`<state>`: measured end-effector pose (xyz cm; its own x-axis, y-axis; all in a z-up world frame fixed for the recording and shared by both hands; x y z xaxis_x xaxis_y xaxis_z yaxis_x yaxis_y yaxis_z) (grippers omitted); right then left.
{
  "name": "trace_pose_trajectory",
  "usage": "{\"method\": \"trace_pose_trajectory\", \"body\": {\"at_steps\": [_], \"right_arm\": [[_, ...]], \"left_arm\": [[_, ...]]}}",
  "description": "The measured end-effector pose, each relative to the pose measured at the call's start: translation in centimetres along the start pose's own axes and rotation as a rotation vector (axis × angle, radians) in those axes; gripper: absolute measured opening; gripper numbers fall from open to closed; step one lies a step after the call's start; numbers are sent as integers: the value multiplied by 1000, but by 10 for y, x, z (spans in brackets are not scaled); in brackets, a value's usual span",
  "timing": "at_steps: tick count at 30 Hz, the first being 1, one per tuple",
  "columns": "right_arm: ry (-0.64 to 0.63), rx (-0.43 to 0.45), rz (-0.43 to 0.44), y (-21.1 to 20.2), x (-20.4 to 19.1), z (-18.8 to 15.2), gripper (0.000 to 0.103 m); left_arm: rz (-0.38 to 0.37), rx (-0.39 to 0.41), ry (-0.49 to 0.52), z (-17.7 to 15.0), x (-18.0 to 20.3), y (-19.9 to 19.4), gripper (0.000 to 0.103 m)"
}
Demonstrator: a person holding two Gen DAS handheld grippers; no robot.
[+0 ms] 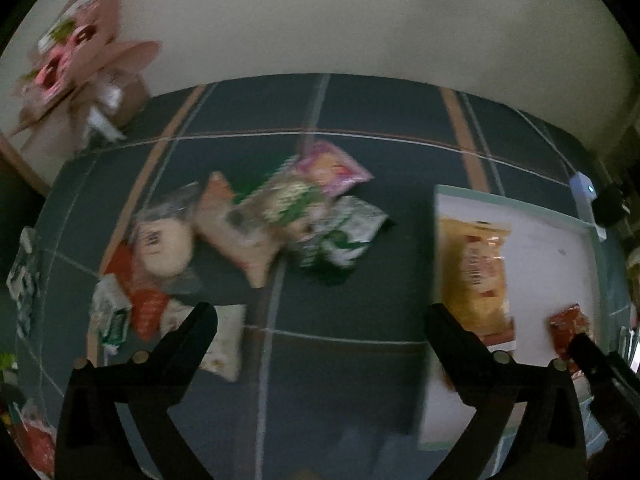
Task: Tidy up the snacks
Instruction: 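Grasp the green-white cracker pack with the left gripper while the right grasps the white pastry packet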
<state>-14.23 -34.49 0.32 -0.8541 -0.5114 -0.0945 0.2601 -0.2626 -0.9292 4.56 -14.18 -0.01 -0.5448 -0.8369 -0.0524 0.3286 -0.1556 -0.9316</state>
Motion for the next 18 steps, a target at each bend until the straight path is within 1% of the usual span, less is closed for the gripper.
{"method": "trace_pose_trajectory", "body": {"at_steps": [3,8,12,15,16,18], "right_arm": [[-31,20,5,-8,-12,-2,103],[-67,32,31,-16,-45,-7,103],[-127,14,83,-12,-91,-17,103],[-187,-13,127,-7,-127,-29,103],[-214,-24,142,-4,-144,-35,103],[-247,-34,158,-1,-163,-43,103]], "left_arm": [[18,-1,-24,-2,-26,-2,103],[94,9,-55,-3,-75,-6,103],[147,2,-107,-7,-121,-7,103],[183,-21,-162,-12,-158,-2,103],[185,-29,-182,-14,-168,0,103],[173,-49,-233,-19,-189,7,103]]}}
Point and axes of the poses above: each gripper's, at about its wrist camera, not at the fingertips, and y roughly the way its jaws point, x to its right, z to its top, the point moved 2 cm from there along y, roughly the way its jaws point, and after that the axes turned 2 degrees about y, right-handed, at the moved point
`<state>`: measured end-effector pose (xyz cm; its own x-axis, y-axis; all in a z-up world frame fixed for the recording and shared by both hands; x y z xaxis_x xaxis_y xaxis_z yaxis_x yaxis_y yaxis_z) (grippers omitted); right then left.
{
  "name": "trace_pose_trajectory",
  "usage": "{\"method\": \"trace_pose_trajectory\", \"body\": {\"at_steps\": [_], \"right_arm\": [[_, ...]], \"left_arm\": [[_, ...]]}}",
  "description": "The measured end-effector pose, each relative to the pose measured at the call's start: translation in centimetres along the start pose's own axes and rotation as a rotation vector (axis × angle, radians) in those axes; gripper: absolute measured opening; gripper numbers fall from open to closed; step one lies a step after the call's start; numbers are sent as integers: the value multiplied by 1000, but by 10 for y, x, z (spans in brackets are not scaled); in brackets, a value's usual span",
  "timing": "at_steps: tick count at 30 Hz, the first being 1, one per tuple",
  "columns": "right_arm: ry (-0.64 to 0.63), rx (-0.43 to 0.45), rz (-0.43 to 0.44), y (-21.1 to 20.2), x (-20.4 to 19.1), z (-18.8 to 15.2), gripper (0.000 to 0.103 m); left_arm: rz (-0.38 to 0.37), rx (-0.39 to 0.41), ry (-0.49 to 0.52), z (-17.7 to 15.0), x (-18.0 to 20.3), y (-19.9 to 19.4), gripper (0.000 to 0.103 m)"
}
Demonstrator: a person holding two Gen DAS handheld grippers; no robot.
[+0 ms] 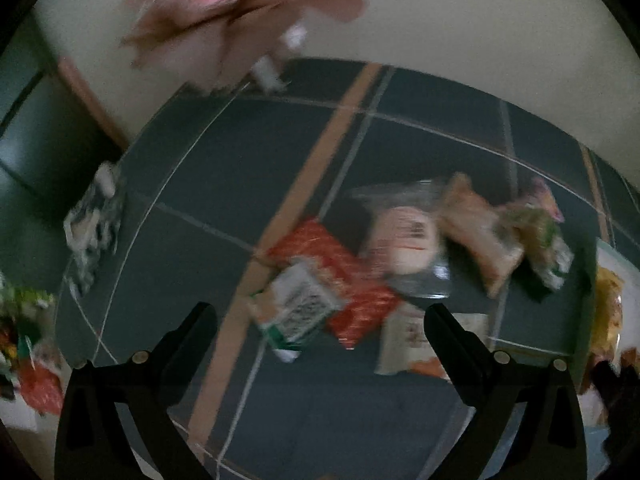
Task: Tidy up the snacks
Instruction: 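Grasp the green-white cracker pack with the left gripper while the right grasps the white pastry packet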
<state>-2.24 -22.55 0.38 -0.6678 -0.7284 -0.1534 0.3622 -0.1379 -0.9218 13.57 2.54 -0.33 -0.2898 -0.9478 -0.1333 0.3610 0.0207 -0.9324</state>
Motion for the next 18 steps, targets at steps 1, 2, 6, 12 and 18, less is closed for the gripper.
{"method": "trace_pose_trajectory", "body": {"at_steps": [1,2,6,12,18], "right_arm": [[-19,-7,10,4,-12,-3,103],[-37,-13,19,8,-23,-6,103],[-90,-34,54,25,-59,-16,103],[-124,-71,105,54,-100,-28,103],[-171,-96,112,81,-130,-38,103]], "left_arm": [[-7,-11,-21,0,-9,4,103],[-11,-19,-38,1,-16,8,103],[-22,-60,-86,2,-37,27,103],[-54,-119,-112,1,-44,54,103],[-131,-174,-203,0,-52,76,103]]}}
Point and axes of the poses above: each gripper's, at about its wrist camera, not at the fingertips, and y roughly the way its jaws point, x to its right, z to its top, the point moved 2 cm from there along y, roughly the way its jaws point, and after that the axes turned 2 degrees about y, right-handed, at the moved point
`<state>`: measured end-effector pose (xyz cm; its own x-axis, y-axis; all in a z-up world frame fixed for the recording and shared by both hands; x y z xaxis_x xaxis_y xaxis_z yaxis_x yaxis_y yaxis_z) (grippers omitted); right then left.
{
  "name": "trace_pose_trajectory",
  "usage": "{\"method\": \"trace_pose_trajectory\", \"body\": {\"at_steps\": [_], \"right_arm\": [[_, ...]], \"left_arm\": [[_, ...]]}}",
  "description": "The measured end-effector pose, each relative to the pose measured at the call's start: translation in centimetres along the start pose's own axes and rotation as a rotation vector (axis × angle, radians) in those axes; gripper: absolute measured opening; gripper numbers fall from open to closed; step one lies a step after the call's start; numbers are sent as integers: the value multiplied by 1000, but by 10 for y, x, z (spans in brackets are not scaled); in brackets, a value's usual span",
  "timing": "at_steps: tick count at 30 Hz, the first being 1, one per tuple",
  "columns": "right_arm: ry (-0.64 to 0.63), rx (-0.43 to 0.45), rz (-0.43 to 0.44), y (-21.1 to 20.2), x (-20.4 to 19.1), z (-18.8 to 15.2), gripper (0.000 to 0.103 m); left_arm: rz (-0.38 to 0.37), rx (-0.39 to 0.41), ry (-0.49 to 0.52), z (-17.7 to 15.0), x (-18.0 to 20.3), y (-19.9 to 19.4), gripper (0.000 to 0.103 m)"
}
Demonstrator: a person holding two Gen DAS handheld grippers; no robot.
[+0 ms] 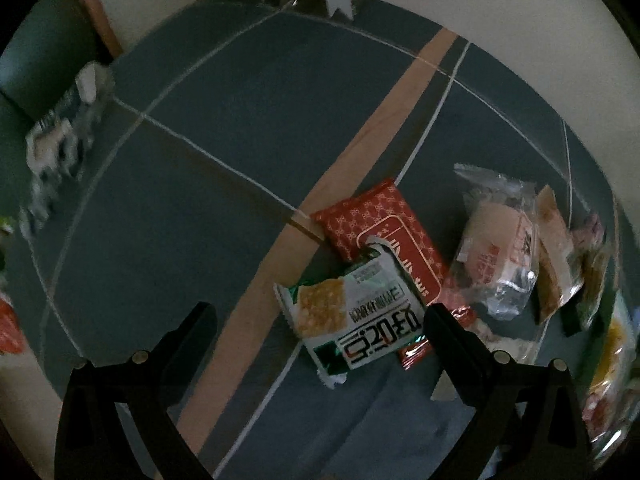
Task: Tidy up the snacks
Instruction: 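Grasp the green-white cracker pack with the left gripper while the right grasps the white pastry packet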
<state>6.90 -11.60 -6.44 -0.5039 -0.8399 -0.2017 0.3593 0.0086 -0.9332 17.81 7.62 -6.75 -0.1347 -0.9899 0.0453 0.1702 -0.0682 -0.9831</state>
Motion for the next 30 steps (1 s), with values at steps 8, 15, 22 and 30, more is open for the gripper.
{"method": "trace_pose_trajectory", "body": {"at_steps": [8,15,22,30], "right_arm": [[-60,-9,-4,25,-28,0,103],[-99,5,-49,38,-43,2,103],[-59,22,-39,32,-31,8,74],[-46,15,-18,23,-16,9,57]], "left_arm": [[-94,-30,-77,2,-2,12,103],[-134,-53,-107,4,-2,21,103],[-154,-54,-128,1,7,25,75],[-139,-25,-143,-3,12,17,58]]}}
Point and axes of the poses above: each gripper's, at about its wrist camera, not at the fingertips, and y roughly the way its jaws point, x to its right, z to its top, the point moved 2 cm from there along y, roughly the way its jaws point, and after that the axes turned 2 degrees about y, right-handed, at the moved point
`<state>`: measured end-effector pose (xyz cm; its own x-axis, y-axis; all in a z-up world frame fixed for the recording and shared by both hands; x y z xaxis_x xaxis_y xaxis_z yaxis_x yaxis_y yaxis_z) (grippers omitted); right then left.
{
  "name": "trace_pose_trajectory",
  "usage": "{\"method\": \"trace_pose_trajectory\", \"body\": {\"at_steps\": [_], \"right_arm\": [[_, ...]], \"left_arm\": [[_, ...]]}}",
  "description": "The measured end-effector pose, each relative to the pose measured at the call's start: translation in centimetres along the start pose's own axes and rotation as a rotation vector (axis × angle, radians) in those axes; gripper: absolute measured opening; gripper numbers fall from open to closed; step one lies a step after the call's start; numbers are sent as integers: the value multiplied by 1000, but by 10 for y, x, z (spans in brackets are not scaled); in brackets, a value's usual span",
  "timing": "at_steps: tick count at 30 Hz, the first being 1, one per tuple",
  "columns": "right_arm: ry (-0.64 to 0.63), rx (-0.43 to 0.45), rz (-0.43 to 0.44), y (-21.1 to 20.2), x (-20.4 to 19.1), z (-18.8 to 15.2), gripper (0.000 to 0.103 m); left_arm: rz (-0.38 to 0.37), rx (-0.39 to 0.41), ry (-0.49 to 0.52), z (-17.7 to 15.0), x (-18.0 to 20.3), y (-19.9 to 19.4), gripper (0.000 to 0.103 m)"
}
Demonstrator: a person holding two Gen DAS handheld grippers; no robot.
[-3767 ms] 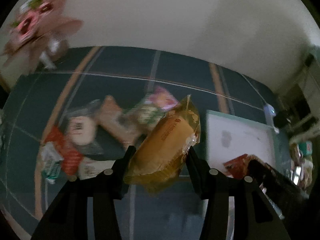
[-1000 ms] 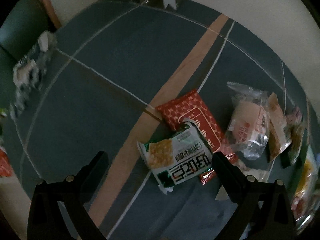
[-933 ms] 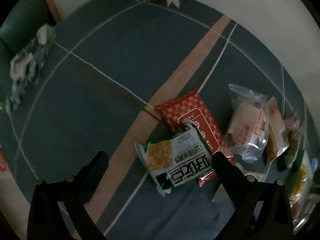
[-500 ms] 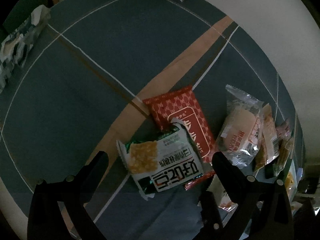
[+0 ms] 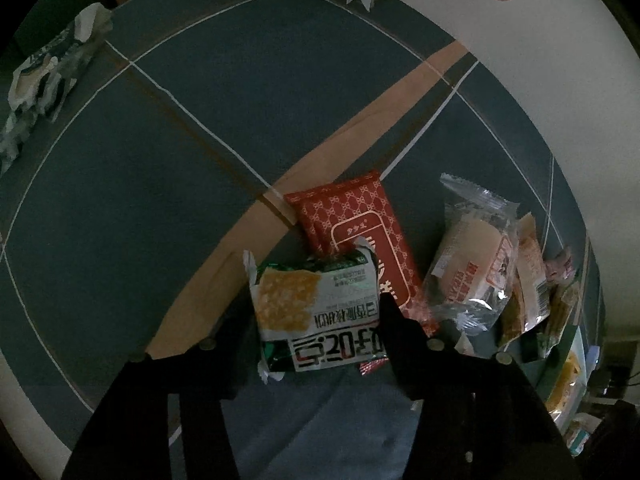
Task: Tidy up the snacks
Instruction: 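Grasp the green-white cracker pack with the left gripper while the right grasps the white pastry packet, then release the cracker pack and white pastry packet into the tray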
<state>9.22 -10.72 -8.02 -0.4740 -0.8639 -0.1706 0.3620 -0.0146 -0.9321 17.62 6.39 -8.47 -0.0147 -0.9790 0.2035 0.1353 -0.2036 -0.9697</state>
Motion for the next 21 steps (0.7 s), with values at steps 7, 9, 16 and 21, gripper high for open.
{"method": "trace_pose_trajectory", "body": {"at_steps": [7,9,16,21], "right_arm": [[33,-3,24,-17,24,0,55],[42,7,29,-25,31,4,55],[70,66,39,-59,51,12,55],[104,101,21,-84,75,16,55]], "left_arm": [[-35,35,-10,-5,8,-13,58],[-37,56,-3,-6,13,-21,58],[-58,123,42,-5,34,-52,58],[-77,159,99,-18,57,-70,58]]}}
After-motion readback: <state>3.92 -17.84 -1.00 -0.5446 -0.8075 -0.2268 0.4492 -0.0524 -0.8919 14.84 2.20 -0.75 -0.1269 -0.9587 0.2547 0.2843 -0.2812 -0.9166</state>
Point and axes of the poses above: each gripper's, at about its wrist camera, not at the fingertips, and y roughly the way its jaws point, x to its right, z to its top, the point moved 2 cm from there along y, roughly the way its jaws point, and after that the axes turned 2 degrees about y, right-handed, at the moved point
